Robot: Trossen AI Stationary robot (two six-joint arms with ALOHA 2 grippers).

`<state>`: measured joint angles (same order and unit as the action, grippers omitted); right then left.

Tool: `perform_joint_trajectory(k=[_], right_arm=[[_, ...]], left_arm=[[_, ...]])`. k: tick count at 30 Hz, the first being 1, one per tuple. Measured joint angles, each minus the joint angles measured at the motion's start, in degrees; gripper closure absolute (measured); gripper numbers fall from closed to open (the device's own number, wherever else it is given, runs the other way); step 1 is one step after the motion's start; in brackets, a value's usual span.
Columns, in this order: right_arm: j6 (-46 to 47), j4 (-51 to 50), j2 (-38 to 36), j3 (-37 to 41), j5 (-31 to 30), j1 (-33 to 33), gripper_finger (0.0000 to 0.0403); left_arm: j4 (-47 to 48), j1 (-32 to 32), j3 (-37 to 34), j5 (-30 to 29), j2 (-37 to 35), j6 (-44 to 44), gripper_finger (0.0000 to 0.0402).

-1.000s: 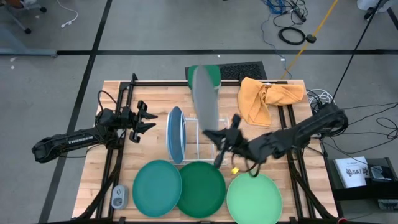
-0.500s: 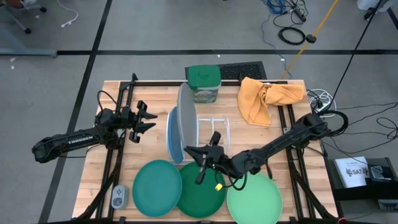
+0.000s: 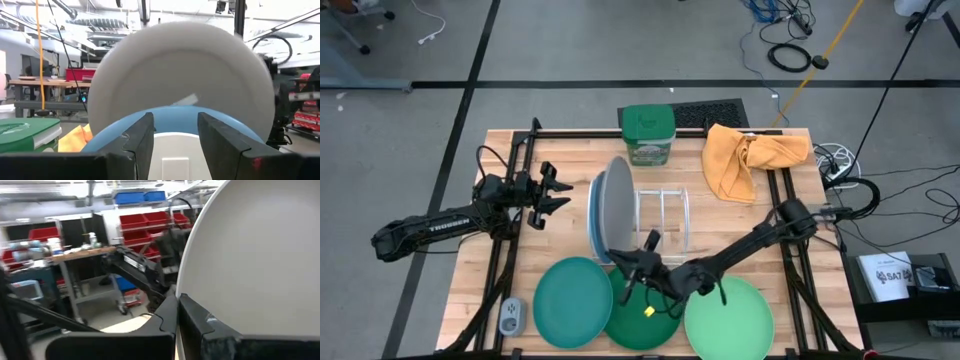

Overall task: Sort dishes
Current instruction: Put the gray plate in the dish rack

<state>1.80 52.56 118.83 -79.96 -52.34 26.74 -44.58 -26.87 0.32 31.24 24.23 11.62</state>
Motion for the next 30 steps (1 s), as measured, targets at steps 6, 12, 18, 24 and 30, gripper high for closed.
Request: perform_joint_trajectory(k=[6,12,18,24,30], right_arm=[[1.22,4.6,4.46,0.0,-0.63,-0.02,0.0402],[2.06,5.62,6.31,0.0,-0.41,0.09,0.0397],[2.11,5.45,5.87,0.0,-0.26,0.22,0.0349],[0.25,4.92,4.9,0.0,-0.3,0.37,0.0277],[-6.82,3.4,1.47,0.0,-1.46,1.29,0.0223]], left_arm=[[0.03,0.02,0.0,0.0,0.0,-0.39,0.0248],[0.07,0.0,0.0,0.0,0.01,-0.09,0.0248],[0.17,0.0,0.0,0.02,0.01,-0.02,0.0248],[0.2,0.01,0.0,0.02,0.01,0.11,0.0248],[0.22,0.01,0.0,0.04,0.01,0.13,0.0248]])
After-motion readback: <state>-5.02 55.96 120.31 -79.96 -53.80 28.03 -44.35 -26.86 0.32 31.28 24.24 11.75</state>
